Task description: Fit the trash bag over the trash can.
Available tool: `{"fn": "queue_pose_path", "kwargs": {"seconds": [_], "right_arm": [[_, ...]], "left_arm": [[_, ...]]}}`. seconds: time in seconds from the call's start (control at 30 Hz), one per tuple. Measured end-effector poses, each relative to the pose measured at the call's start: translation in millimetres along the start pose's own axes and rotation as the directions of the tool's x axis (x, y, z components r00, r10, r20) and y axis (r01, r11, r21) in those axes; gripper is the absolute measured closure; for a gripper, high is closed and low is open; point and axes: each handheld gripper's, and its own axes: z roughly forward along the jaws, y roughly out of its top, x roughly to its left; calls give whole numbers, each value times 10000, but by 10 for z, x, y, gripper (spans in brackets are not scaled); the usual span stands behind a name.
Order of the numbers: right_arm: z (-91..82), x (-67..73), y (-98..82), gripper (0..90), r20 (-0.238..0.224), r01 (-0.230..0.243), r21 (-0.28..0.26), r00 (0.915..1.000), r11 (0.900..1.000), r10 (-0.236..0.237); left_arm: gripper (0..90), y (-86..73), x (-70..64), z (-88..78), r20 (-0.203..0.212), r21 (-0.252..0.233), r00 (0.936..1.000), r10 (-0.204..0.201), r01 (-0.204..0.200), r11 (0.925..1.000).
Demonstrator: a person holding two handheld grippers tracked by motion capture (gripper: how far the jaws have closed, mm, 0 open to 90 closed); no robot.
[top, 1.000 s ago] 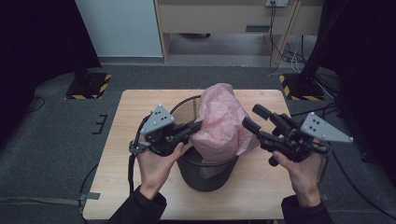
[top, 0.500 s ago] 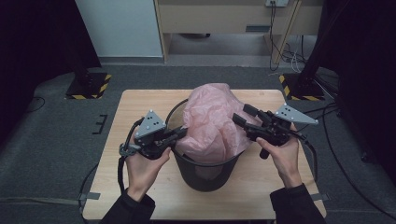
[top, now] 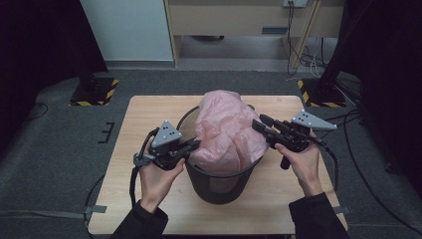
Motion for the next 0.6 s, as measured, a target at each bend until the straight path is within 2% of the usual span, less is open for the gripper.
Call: {"fn": "queue_pose_path", "kwargs": {"seconds": [0.07,0.17,0.2,0.23,0.3,0.43,0.6], "right_arm": [[3,12,1,638,181,-62,-72,9998,10000,63],[-31,11,37,810,537,289,-303,9982,9991,-272],[-48,7,54,865,384,298,-472,9989,9984,-280],[-54,11,62,882,348,321,-582,9989,9978,-301],[-62,29,92,899,392,631,-643,9974,9959,-607],[-75,89,144,900,117,935,-1093,9956,9896,-927],[-88,244,190,900,-525,1619,-1392,9839,9769,-1706]], "left_arm": [[875,-1,-1,1,9,-26,10000,-41,41,10000],[864,-16,12,0,149,-258,9997,-210,214,9994],[855,-18,15,-2,163,-287,9996,-223,228,9993],[841,-24,10,-18,127,-257,9993,-363,367,9990],[798,-26,15,-29,305,-407,9984,-467,479,9980],[685,0,9,-109,367,-850,9973,-637,666,9942],[568,89,8,-250,263,-1500,9974,-664,696,9862]]}}
